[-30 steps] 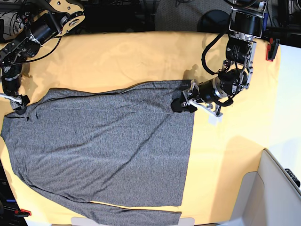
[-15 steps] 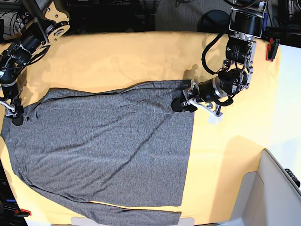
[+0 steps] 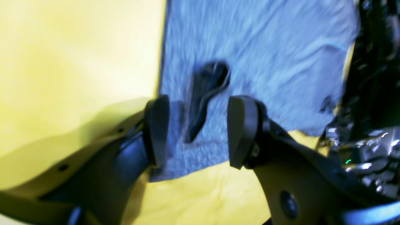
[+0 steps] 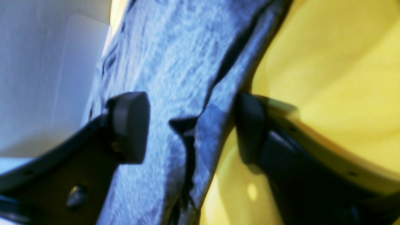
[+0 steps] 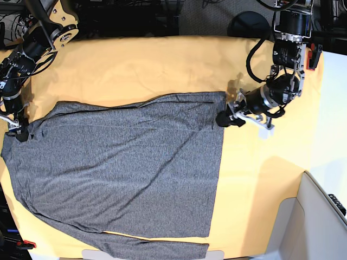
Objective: Fold the T-shirt properly
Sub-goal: 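Pull the shirt edge with both grippers toward the robot, straightening it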
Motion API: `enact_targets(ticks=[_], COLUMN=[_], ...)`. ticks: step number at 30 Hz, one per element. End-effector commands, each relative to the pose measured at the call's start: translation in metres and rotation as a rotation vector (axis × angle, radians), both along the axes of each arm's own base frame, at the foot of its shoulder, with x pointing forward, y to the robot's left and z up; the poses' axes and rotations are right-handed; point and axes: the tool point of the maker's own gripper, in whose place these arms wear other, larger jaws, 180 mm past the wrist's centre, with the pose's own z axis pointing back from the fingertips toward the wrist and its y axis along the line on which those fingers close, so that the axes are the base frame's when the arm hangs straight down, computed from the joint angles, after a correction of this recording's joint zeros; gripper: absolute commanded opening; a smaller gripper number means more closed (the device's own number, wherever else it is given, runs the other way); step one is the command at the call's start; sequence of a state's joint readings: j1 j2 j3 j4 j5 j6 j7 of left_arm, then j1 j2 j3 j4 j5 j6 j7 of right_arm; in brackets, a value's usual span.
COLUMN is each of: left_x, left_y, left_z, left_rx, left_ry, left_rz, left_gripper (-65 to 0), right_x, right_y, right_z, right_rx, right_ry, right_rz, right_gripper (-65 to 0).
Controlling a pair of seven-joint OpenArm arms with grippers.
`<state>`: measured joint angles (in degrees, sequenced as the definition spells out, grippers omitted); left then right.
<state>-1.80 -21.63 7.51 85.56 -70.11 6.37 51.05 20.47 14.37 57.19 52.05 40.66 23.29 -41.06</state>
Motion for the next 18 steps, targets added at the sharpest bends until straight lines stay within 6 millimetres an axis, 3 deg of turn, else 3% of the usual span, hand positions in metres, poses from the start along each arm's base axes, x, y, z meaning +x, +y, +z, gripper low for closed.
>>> enact_targets(ticks=[1, 4, 12, 18], left_x=[0.004, 0.002, -0.033, -0.046], left_y=[0.006, 0.005, 0.001, -0.001], left_z=[0.011, 0.011, -0.014, -0.024], left_rx=[-0.005, 0.000, -0.008, -0.013], left_ry=[-0.037, -0.056, 0.042, 0.077], left_rz=[-0.003, -0.023, -0.055, -0.058], left_gripper=[-37.1, -37.1, -37.1, -37.1], right_x=[-0.004, -0.007, -0.020, -0.031], right_y=[0.005, 0.009, 0.010, 0.010], right_z=[-0.012, -0.020, -0.036, -0.044], right_rx=[0.033, 0.016, -0.023, -0.022], right_ry=[0.052, 0.094, 0.178, 0.203], right_rz=[0.007, 0.022, 0.041, 0.041], right_gripper=[-44.3, -65.0, -63.4, -63.4])
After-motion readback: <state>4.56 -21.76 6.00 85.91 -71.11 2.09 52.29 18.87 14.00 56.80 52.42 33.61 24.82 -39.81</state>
